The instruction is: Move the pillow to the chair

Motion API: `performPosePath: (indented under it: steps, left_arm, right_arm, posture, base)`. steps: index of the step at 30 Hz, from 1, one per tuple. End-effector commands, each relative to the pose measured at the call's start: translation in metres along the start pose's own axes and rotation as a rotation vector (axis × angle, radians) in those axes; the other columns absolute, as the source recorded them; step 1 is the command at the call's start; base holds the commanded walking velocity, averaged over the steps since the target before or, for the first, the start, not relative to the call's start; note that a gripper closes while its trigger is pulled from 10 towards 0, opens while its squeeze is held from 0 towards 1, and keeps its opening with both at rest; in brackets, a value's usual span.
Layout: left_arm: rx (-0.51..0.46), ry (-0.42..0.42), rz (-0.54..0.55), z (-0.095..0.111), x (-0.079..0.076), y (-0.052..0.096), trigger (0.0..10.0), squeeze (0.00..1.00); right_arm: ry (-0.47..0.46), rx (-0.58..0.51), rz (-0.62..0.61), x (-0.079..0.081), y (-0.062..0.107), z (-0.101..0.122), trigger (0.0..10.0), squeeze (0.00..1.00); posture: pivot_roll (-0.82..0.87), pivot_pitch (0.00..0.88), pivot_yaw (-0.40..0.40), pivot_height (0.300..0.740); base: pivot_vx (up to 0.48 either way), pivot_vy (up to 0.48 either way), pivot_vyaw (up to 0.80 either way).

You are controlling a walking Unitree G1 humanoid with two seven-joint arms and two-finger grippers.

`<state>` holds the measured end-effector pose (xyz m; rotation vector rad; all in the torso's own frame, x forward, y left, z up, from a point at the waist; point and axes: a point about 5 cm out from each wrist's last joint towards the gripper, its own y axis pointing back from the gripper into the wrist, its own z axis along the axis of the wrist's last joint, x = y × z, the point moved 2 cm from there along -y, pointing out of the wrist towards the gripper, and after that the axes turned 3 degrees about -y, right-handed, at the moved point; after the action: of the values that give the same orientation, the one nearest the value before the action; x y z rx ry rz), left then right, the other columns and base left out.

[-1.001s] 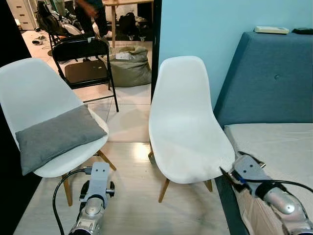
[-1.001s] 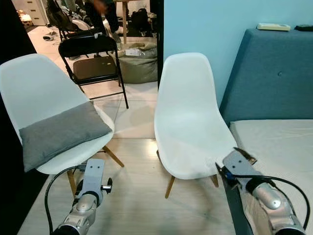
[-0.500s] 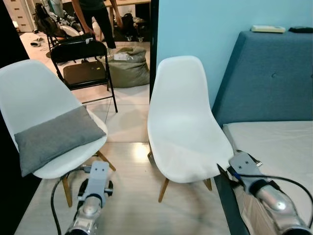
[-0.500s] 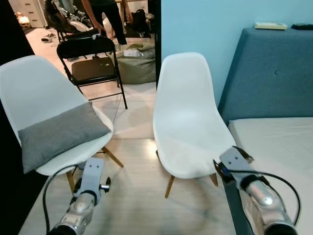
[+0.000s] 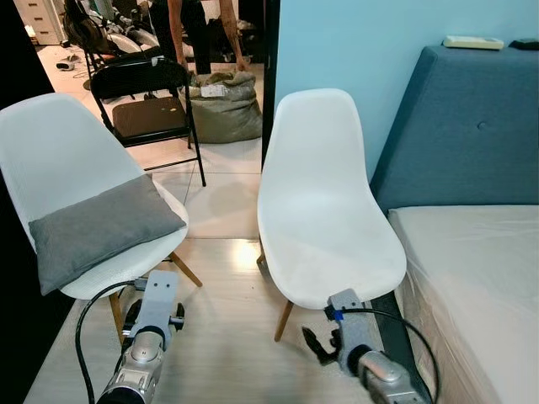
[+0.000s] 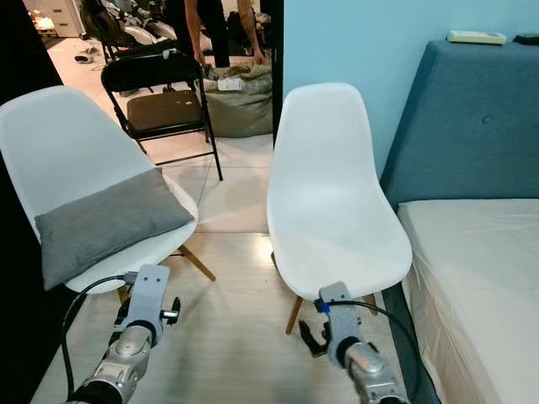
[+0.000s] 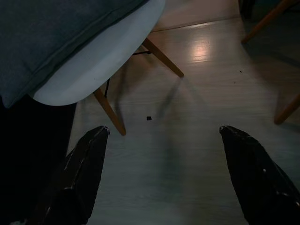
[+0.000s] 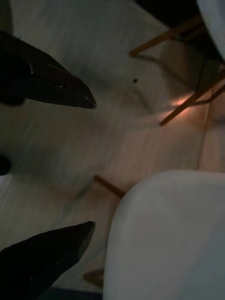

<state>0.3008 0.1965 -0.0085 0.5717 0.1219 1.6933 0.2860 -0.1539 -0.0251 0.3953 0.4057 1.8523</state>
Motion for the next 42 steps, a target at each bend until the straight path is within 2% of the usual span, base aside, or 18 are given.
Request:
performPosePath:
  steps: [1,6,8,9,13,18,22,24,25,32,36,37,38,39,41,42]
  left_arm:
    - [0.049,-0.004,-0.002,-0.015,0.002,0.004,10.0,0.0]
    - [0.053,-0.02,-0.04,-0.016,-0.008,0.006,10.0,0.0]
    - [0.052,-0.032,-0.074,-0.016,-0.022,0.008,10.0,0.0]
    - [0.052,-0.032,-0.074,-0.016,-0.022,0.008,10.0,0.0]
    - [0.015,-0.057,-0.148,-0.007,-0.044,0.011,10.0,0.0]
    - [0.01,-0.062,-0.174,-0.006,-0.053,0.013,10.0,0.0]
    - [0.029,-0.029,-0.131,-0.01,-0.045,0.012,10.0,0.0]
    - [0.048,-0.006,-0.082,-0.015,-0.033,0.011,10.0,0.0]
    - [0.048,-0.006,-0.082,-0.015,-0.033,0.011,10.0,0.0]
    - [0.044,0.057,0.052,-0.019,-0.004,0.011,10.0,0.0]
    - [0.052,0.053,0.05,-0.019,-0.004,0.009,10.0,0.0]
    - [0.044,0.043,0.03,-0.016,-0.009,0.009,10.0,0.0]
    - [0.019,0.009,-0.047,-0.01,-0.028,0.01,10.0,0.0]
    - [0.019,0.009,-0.047,-0.01,-0.028,0.01,10.0,0.0]
    - [-0.016,-0.022,-0.13,-0.003,-0.047,0.012,10.0,0.0]
    - [-0.027,-0.027,-0.144,0.0,-0.049,0.012,10.0,0.0]
  right_arm:
    - [0.003,-0.002,0.0,0.002,-0.001,0.001,10.0,0.0]
    - [0.081,-0.026,0.04,0.008,-0.001,0.005,10.0,0.0]
    - [0.125,-0.033,0.036,0.001,0.003,0.004,10.0,0.0]
    - [0.125,-0.033,0.036,0.001,0.003,0.004,10.0,0.0]
    - [0.141,-0.054,0.015,-0.013,0.01,0.008,10.0,0.0]
    - [0.142,-0.081,-0.009,-0.019,0.012,0.014,10.0,0.0]
    - [0.203,-0.067,0.034,-0.012,0.01,0.013,10.0,0.0]
    - [0.233,-0.058,0.067,-0.004,0.007,0.014,10.0,0.0]
    - [0.233,-0.058,0.067,-0.004,0.007,0.014,10.0,0.0]
    - [0.229,-0.044,0.1,0.006,-0.002,0.018,10.0,0.0]
    - [0.219,-0.042,0.096,0.004,-0.002,0.02,10.0,0.0]
    - [0.225,-0.049,0.086,-0.001,-0.001,0.022,10.0,0.0]
    - [0.22,-0.071,0.041,-0.016,0.004,0.025,10.0,0.0]
    - [0.22,-0.071,0.041,-0.016,0.004,0.025,10.0,0.0]
    - [0.205,-0.068,-0.005,-0.033,0.012,0.022,10.0,0.0]
    - [0.201,-0.065,-0.012,-0.036,0.014,0.021,10.0,0.0]
  posture:
    - [0.01,0.097,0.001,0.74]
    - [-0.01,0.099,-0.001,0.74]
    - [-0.02,0.104,0.003,0.74]
    - [-0.02,0.104,0.003,0.74]
    - [-0.05,0.11,0.018,0.74]
    - [-0.04,0.09,0.015,0.74]
    - [-0.04,0.078,-0.016,0.74]
    - [-0.05,0.077,-0.053,0.74]
    - [-0.05,0.077,-0.053,0.74]
    - [0.01,0.075,-0.09,0.74]
    - [0.02,0.072,-0.075,0.74]
    - [0.01,0.063,-0.05,0.74]
    - [0.01,0.074,-0.037,0.74]
    - [0.01,0.074,-0.037,0.74]
    - [0.0,0.082,-0.031,0.74]
    - [0.0,0.082,-0.031,0.74]
  base:
    - [0.0,0.0,0.0]
    - [0.0,0.0,0.0]
    - [0.0,0.0,0.0]
    - [0.0,0.0,0.0]
    - [0.0,0.0,0.0]
    - [0.0,0.0,0.0]
    - [0.0,0.0,0.0]
    - [0.0,0.0,0.0]
    - [0.0,0.0,0.0]
    - [0.0,0.0,0.0]
    - [0.0,0.0,0.0]
    - [0.0,0.0,0.0]
    - [0.0,0.0,0.0]
    - [0.0,0.0,0.0]
    - [0.0,0.0,0.0]
    - [0.0,0.0,0.0]
